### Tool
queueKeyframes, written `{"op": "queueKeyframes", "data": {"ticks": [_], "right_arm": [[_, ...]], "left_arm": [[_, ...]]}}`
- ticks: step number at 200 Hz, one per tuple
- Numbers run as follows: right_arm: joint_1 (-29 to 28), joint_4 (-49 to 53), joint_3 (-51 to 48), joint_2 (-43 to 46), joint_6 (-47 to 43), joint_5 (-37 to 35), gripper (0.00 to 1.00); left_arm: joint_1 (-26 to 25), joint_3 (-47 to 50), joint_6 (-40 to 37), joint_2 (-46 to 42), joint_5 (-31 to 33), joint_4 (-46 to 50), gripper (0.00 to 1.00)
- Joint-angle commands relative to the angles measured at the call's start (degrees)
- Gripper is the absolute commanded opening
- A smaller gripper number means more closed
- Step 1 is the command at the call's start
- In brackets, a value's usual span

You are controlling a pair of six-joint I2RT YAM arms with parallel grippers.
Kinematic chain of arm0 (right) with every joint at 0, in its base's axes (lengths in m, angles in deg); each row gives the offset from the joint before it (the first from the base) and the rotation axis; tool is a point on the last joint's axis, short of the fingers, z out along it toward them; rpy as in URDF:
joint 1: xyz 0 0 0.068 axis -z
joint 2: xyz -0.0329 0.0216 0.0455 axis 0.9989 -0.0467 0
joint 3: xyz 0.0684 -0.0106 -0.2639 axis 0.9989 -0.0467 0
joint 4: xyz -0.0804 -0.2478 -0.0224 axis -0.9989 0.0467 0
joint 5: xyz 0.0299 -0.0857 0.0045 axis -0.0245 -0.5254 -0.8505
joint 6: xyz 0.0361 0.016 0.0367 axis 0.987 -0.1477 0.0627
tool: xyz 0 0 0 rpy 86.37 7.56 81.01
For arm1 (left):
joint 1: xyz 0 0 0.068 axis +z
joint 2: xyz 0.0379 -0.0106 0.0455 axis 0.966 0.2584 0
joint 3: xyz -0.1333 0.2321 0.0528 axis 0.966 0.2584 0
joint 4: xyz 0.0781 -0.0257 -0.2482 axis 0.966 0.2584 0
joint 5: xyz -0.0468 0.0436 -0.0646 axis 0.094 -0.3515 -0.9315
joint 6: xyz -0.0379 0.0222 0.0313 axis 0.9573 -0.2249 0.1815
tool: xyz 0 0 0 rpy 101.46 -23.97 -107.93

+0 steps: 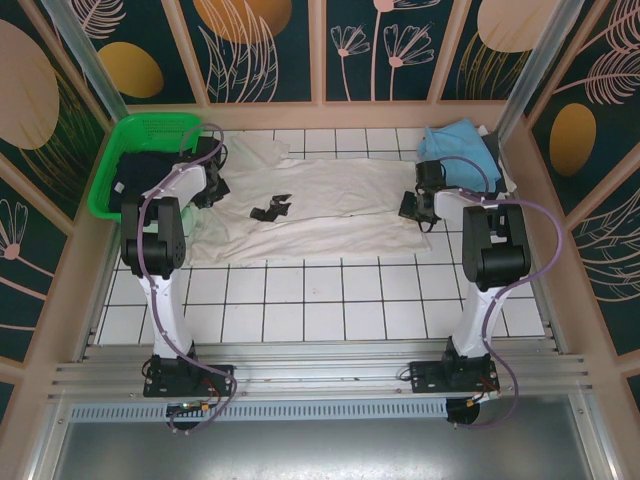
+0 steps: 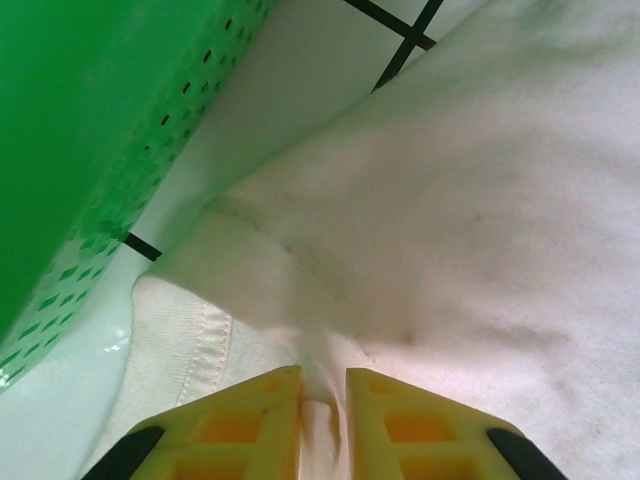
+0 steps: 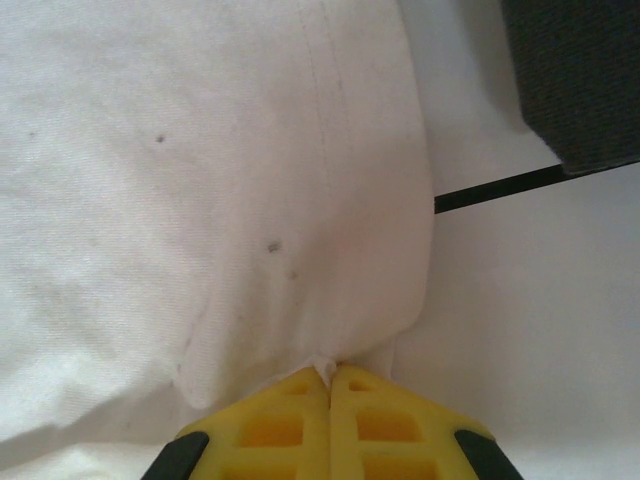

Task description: Fold and stack the t-shirts

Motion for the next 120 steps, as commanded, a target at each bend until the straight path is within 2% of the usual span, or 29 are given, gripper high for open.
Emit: {"op": "queueKeyframes", "data": {"ticks": [1, 19, 46, 56, 74, 120], "right_arm": [[0.1, 0.0, -1.3, 1.1, 0.4, 2.3, 0.0], [0.1, 0.1, -1.3, 1.2, 0.4, 2.1, 0.0], [0.2, 0.3, -1.3, 1.7, 0.5, 1.8, 0.0], [0.2, 0.4, -1.4, 2.2, 0.5, 1.7, 0.0], [0.2, 0.9, -1.3, 3.6, 0.6, 1.5, 0.0], [0.2, 3.7, -1.6, 9.7, 0.9, -0.3, 0.0]], "left_arm": [[0.5, -0.7, -0.7, 0.9, 0.2, 0.9, 0.15], [0.6, -0.5, -1.0, 0.8, 0.2, 0.8, 0.08], [0.5, -0.8, -1.2, 0.8, 0.3, 1.0, 0.05], [0.5, -1.2, -1.3, 0.7, 0.4, 1.3, 0.0], [0.5, -1.5, -1.4, -0.7, 0.0, 1.9, 0.0], [0.5, 3.8, -2.3, -15.4, -2.0, 1.3, 0.0]]}}
